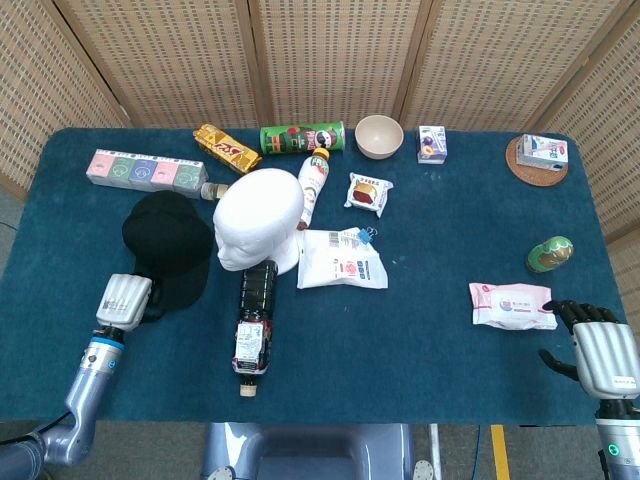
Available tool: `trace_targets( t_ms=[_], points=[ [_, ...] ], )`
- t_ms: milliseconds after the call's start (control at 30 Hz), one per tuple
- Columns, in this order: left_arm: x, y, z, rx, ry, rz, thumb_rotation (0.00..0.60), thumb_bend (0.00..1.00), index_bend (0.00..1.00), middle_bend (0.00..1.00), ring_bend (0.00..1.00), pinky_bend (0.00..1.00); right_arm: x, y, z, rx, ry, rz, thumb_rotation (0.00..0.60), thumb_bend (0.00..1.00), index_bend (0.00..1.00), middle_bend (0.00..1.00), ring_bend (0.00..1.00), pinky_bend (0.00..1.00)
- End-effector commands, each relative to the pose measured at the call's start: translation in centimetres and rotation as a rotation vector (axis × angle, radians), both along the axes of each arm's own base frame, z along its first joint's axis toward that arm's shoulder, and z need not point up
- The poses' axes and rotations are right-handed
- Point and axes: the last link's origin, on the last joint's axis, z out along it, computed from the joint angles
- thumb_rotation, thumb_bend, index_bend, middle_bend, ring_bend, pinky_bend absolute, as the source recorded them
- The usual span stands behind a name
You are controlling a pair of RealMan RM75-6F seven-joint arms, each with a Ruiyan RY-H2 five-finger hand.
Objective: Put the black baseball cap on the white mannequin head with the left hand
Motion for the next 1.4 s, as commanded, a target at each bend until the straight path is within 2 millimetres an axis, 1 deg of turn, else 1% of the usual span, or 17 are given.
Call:
trace_targets(
  t_ms=[33, 100, 300, 400, 567, 667, 833, 1000, 1100, 1400],
  points=[
    [0.2, 0.3, -0.2, 0.009, -0.024, -0.008, 0.6, 0.16, 0.62, 0.57, 0.45, 0.66, 0.0, 0.0, 0.1, -0.002, 0.001, 0.001, 0.6, 0.15, 0.33, 0.39, 0.4, 0.39],
    [0.4, 0.4, -0.2, 0.024, -0.037, -0.024, 0.6, 0.16, 0.56, 0.5, 0.39, 0.63, 0.1, 0.0, 0.1, -0.003, 0.001, 0.001, 0.6, 0.15, 0.33, 0.39, 0.4, 0.39],
    [0.6, 0.8, 0.1, 0.07, -0.079, -0.063, 0.6, 0.16, 0.47, 0.4, 0.26, 0.5, 0.2, 0.0, 0.3, -0.008, -0.001, 0.004, 0.6, 0.15, 0.33, 0.39, 0.4, 0.39],
    [0.5, 1.2, 0.7, 0.102, -0.082, -0.078, 0.6, 0.16, 0.46, 0.37, 0.23, 0.46, 0.3, 0.0, 0.4, -0.012, -0.003, 0.008, 0.6, 0.15, 0.33, 0.39, 0.4, 0.39],
    [0.5, 2.6, 1.9, 0.151, -0.111, -0.077, 0.6, 0.16, 0.44, 0.35, 0.23, 0.43, 0.4, 0.0, 0.6, -0.017, -0.002, 0.014, 0.6, 0.15, 0.33, 0.39, 0.4, 0.39],
    [0.8, 3.6, 2.7, 0.176, -0.133, -0.083, 0.6, 0.18, 0.44, 0.35, 0.23, 0.43, 0.5, 0.0, 0.7, -0.021, -0.004, 0.018, 0.6, 0.15, 0.33, 0.39, 0.4, 0.39],
    [1.3, 5.2, 3.4, 0.192, -0.161, -0.083, 0.6, 0.26, 0.44, 0.35, 0.23, 0.44, 0.7, 0.0, 0.6, -0.022, -0.006, 0.024, 0.6, 0.15, 0.33, 0.39, 0.4, 0.39],
    [1.3, 6.4, 3.4, 0.178, -0.175, -0.051, 0.6, 0.39, 0.44, 0.35, 0.23, 0.45, 0.9, -0.2, 0.6, -0.025, -0.004, 0.03, 0.6, 0.15, 0.33, 0.39, 0.4, 0.39],
    [1.3, 7.2, 3.3, 0.167, -0.164, -0.032, 0.6, 0.44, 0.44, 0.35, 0.23, 0.46, 1.0, -0.3, 0.6, -0.027, -0.002, 0.034, 0.6, 0.15, 0.33, 0.39, 0.4, 0.39],
    [1.9, 8.4, 3.2, 0.149, -0.149, -0.035, 0.6, 0.41, 0.44, 0.35, 0.24, 0.47, 1.0, -0.5, 0.7, -0.031, 0.0, 0.03, 0.6, 0.15, 0.33, 0.39, 0.4, 0.39]
  ],
)
